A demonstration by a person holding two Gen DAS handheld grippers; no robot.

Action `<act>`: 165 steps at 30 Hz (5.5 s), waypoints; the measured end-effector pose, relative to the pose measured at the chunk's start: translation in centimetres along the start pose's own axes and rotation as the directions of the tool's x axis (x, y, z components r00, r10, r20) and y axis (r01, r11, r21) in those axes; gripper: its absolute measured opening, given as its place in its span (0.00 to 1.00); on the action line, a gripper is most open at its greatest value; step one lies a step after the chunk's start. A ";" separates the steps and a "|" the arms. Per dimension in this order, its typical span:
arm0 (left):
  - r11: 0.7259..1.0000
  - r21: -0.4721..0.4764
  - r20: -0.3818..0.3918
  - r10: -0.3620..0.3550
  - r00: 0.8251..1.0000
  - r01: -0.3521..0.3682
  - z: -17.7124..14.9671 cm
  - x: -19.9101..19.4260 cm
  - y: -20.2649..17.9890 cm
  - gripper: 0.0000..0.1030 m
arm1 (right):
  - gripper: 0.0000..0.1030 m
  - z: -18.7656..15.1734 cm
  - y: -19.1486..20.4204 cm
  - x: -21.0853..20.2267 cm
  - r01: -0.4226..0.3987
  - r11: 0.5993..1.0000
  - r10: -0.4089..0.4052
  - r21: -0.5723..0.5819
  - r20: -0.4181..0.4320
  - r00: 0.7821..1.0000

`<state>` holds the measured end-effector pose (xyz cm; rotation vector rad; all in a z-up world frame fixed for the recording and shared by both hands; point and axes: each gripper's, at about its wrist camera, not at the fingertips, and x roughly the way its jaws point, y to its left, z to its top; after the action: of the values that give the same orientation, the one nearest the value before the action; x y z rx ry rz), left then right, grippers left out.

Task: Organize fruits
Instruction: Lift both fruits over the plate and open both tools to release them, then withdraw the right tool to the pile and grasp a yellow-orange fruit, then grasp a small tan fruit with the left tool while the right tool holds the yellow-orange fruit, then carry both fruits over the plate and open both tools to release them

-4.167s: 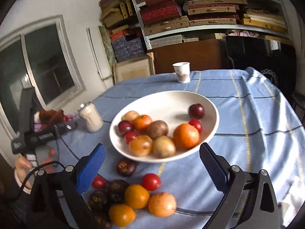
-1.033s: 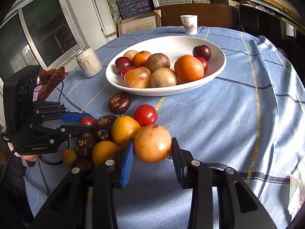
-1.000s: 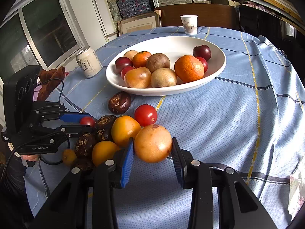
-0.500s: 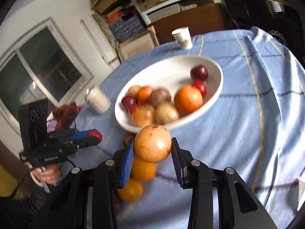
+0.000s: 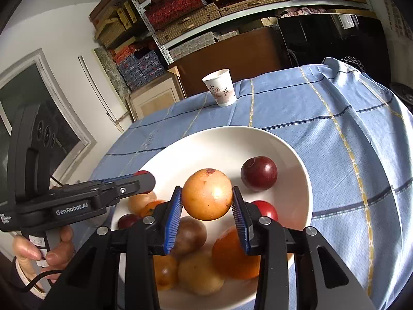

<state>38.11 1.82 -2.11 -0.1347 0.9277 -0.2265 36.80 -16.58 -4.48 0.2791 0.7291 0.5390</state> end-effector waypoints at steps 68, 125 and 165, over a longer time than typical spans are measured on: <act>0.994 -0.097 0.139 0.056 0.989 -0.043 -15.4 -11.4 3.1 0.96 | 0.37 -10.9 3.5 -16.2 -0.685 0.715 0.668 -0.144 -0.152 0.729; 0.956 0.221 -0.008 -0.196 0.981 0.193 -19.7 -11.3 -1.5 0.28 | 0.37 -10.7 2.5 -13.0 -0.552 0.829 0.532 -0.088 -0.177 0.828; 0.996 -0.078 0.262 0.051 0.964 -0.031 -11.2 -10.7 1.5 0.93 | 0.58 -4.4 1.8 -8.8 -0.200 0.974 0.205 -0.107 0.042 0.978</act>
<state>23.07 5.81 -0.78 -0.2084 0.6724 -0.1319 27.66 -19.67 -1.99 0.2728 0.6227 0.7576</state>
